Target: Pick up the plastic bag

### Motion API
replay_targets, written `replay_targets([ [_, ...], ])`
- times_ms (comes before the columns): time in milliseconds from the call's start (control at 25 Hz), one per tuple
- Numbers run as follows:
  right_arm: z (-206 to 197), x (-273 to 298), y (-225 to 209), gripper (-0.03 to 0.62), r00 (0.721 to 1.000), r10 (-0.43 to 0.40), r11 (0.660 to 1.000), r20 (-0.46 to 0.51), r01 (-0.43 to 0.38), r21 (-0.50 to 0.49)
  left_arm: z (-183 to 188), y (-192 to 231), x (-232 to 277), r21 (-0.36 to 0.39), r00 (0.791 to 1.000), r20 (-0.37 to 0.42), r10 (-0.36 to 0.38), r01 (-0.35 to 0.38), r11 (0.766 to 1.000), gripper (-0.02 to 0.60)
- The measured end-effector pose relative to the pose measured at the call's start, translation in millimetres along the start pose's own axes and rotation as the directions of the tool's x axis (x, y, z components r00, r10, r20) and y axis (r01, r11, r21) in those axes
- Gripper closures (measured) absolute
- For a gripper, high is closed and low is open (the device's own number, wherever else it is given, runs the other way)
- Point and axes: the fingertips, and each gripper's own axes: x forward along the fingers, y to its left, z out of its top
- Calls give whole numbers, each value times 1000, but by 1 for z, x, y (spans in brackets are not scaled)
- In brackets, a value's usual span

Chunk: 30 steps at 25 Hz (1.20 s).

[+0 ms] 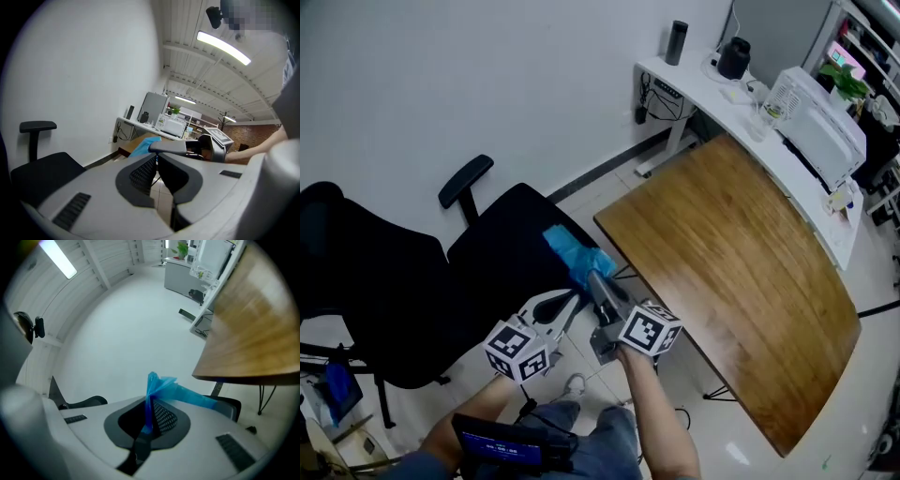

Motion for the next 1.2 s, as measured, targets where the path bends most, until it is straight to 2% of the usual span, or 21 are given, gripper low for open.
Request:
replay_targets([
  [320,45,59,44,590,996,67,993,-52,-71,-91,66,30,8,-7,994,98,44,-44,999,558],
  [880,140,130,49,590,972,197,965,-126,-215,-149,159,69,82,23,971,206,123,-130,991,558],
  [1200,175,160,49,590,949,270,945,-162,-293,-142,188,84,103,38,959,233,163,-176,984,558],
])
